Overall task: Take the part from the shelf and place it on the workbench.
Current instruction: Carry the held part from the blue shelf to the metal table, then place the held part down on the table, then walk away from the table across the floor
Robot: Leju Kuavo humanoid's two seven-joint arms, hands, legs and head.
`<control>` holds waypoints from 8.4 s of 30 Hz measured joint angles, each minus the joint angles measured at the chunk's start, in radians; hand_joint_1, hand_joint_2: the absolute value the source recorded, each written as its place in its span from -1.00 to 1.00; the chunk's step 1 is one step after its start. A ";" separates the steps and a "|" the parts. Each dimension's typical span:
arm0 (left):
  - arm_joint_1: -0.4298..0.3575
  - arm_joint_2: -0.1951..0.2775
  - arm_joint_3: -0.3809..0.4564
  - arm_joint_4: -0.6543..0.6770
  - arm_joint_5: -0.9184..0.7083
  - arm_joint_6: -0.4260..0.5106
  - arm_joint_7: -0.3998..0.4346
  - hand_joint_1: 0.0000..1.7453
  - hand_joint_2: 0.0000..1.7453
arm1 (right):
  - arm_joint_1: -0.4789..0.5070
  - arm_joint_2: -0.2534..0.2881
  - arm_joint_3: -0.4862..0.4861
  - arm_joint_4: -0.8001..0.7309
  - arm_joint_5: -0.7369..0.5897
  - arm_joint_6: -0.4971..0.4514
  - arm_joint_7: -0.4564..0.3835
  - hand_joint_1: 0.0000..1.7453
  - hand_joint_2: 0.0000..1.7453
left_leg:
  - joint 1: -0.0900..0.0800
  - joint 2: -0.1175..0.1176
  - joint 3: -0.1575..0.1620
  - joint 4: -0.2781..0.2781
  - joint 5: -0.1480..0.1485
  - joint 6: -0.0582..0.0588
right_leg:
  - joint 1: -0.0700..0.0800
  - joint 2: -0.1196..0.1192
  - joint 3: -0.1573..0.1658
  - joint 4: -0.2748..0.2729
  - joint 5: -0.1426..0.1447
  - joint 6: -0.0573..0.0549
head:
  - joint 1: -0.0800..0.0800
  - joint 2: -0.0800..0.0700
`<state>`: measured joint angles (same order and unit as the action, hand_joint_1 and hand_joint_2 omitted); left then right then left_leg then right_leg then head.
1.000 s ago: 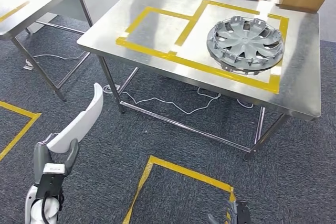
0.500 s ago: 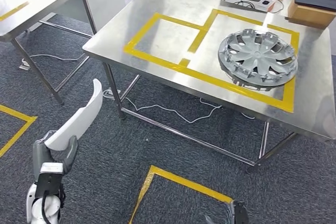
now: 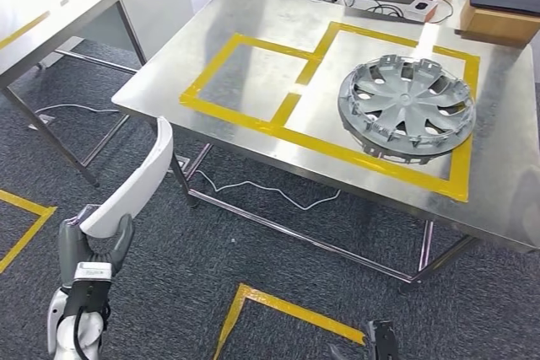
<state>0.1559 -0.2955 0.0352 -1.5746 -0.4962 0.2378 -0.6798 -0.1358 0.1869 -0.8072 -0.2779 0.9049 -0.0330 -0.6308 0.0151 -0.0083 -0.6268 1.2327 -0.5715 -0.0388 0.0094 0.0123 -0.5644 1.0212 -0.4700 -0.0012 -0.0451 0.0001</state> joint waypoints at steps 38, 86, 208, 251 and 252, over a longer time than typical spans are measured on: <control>-0.033 0.001 -0.050 0.046 -0.108 -0.013 0.000 1.00 1.00 | -0.017 0.018 -0.009 0.006 0.022 0.016 0.010 -1.00 1.00 | -0.010 0.001 -0.066 -0.169 0.174 0.020 | 0.001 0.015 0.073 0.003 -0.084 0.015 | 0.003 0.000; -0.427 0.022 -0.027 0.728 -0.693 0.284 0.437 -1.00 1.00 | -0.011 0.016 -0.007 0.016 0.059 0.056 0.070 -1.00 -1.00 | -0.010 0.004 0.010 -0.223 0.146 0.024 | -0.009 0.009 -0.058 -0.006 0.053 0.043 | 0.001 0.000; -0.219 0.049 0.723 1.329 -0.004 0.078 0.357 -1.00 -1.00 | 0.041 0.034 -0.255 0.016 0.017 -0.029 0.072 -1.00 -1.00 | -0.018 0.033 0.168 -0.295 0.079 0.042 | -0.012 -0.053 -0.089 -0.031 0.118 0.050 | -0.005 0.000; -0.218 0.030 0.806 1.338 0.067 -0.007 0.320 -1.00 -1.00 | 0.044 0.042 -0.231 0.018 0.112 -0.074 0.106 -1.00 -1.00 | -0.015 -0.111 0.040 -0.250 0.163 0.037 | -0.010 0.064 0.054 -0.030 -0.026 0.031 | 0.002 0.000; -0.217 0.031 0.808 1.338 0.067 -0.008 0.320 -1.00 -1.00 | 0.044 0.043 -0.230 0.018 0.112 -0.074 0.106 -1.00 -1.00 | -0.012 -0.121 0.034 -0.251 0.168 0.030 | -0.010 0.054 0.054 -0.032 -0.023 0.028 | 0.001 0.000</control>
<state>-0.0611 -0.2648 0.8427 -0.2367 -0.4295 0.2300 -0.3597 -0.0918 0.2297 -1.0368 -0.2601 1.0171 -0.1069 -0.5245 0.0028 -0.1291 -0.5923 0.9820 -0.4035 -0.0087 -0.0001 0.0659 -0.5104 0.9892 -0.4929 0.0272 -0.0437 0.0000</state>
